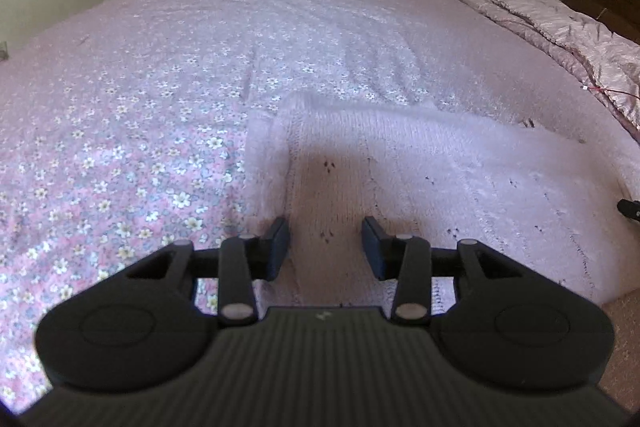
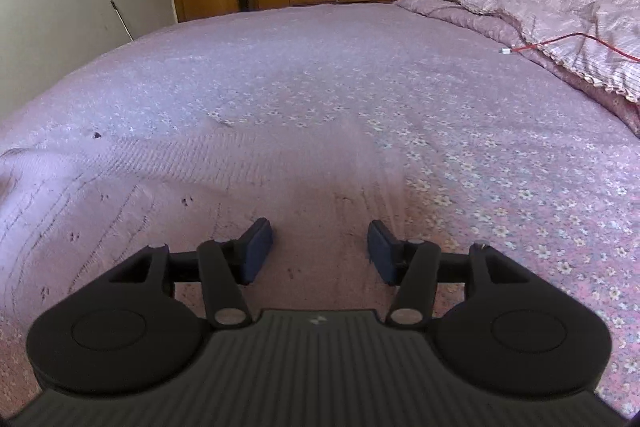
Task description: Fold small clothes
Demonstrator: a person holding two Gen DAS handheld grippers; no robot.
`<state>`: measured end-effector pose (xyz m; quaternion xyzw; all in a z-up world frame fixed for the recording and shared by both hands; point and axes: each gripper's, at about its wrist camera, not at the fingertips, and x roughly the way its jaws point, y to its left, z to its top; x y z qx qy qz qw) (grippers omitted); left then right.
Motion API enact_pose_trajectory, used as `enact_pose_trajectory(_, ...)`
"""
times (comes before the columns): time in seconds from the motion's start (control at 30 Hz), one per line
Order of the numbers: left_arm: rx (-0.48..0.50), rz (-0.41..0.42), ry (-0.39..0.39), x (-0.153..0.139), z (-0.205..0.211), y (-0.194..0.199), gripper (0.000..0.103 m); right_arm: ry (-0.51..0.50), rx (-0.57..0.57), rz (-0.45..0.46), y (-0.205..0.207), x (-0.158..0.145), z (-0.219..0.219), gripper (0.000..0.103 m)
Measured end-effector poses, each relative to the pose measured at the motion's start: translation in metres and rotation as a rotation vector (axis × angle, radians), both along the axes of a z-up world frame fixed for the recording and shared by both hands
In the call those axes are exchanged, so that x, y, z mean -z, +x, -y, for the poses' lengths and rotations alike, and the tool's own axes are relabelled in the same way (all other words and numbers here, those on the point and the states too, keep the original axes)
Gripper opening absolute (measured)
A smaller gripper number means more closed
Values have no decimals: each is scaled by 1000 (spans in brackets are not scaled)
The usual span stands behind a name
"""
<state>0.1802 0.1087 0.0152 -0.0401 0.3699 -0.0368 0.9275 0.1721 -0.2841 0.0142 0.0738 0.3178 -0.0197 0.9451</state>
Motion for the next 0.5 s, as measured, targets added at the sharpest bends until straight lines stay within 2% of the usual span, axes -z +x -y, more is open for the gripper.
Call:
enact_pose_trajectory(0.17,-24,-15,-26,-8,-1,-9,43,50,52,-12,-8,-7,7,61)
enact_pose_trajectory(0.33,1,-41,-12,-19,3,-25,43,99,132,-30,-28,-16,29,62)
enact_pose_trajectory(0.5,-20,-64,-2,-27,8,-42,44,209,188,-51,-49,-18,59,64)
